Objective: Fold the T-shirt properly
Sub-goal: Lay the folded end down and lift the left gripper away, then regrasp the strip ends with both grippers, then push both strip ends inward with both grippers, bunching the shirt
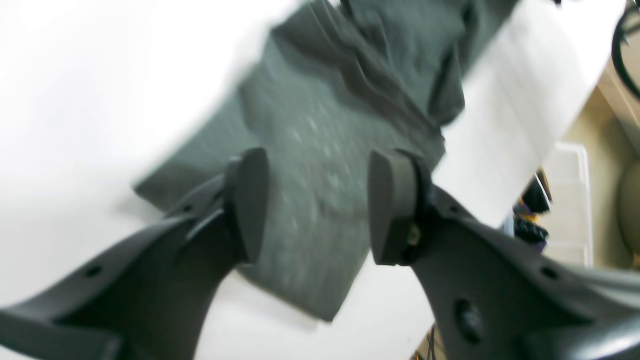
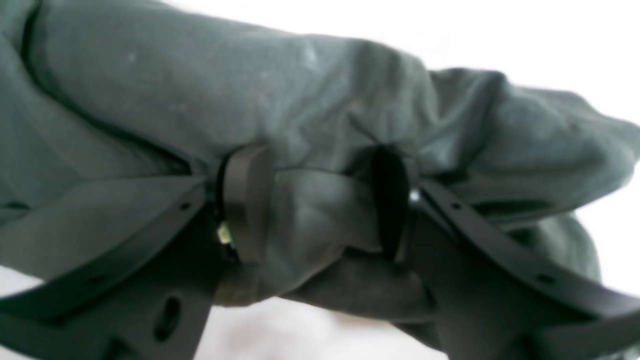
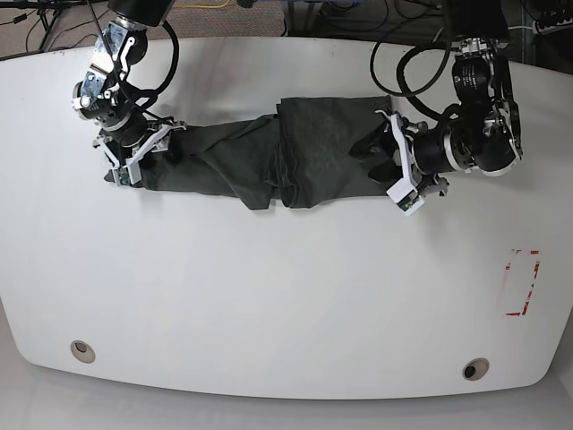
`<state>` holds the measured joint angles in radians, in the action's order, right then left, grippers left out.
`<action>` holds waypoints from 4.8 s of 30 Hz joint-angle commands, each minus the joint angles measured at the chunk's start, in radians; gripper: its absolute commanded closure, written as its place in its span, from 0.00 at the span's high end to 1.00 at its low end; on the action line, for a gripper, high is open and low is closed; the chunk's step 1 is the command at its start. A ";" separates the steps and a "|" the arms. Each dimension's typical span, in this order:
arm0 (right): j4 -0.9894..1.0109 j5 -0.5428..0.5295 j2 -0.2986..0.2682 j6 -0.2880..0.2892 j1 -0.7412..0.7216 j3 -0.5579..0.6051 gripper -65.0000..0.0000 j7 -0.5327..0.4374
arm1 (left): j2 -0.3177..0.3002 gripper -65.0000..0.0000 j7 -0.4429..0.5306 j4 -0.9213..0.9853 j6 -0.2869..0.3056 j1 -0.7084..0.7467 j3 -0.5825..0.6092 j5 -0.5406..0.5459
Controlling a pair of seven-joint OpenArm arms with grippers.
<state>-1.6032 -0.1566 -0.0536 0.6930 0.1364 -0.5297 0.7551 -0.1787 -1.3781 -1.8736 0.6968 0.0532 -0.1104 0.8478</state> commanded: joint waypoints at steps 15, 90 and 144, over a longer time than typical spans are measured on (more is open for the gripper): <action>-0.204 0.001 0.051 0.005 -0.007 0.004 0.49 0.105 | -0.060 0.11 0.225 0.279 0.001 -0.003 0.004 -0.111; 0.186 -0.627 0.021 0.005 -0.159 -0.287 0.01 0.432 | -0.057 0.12 0.365 0.469 0.001 -0.037 0.061 -0.470; -0.231 -0.266 0.166 0.005 -0.156 0.469 0.68 0.211 | 0.203 0.21 0.363 0.461 0.001 -0.131 0.119 -0.738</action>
<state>-1.8290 -0.4019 0.1070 0.6960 0.0002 -0.0643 1.0004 0.0246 -0.9520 -1.4147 0.6971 -0.0834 0.0067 0.1471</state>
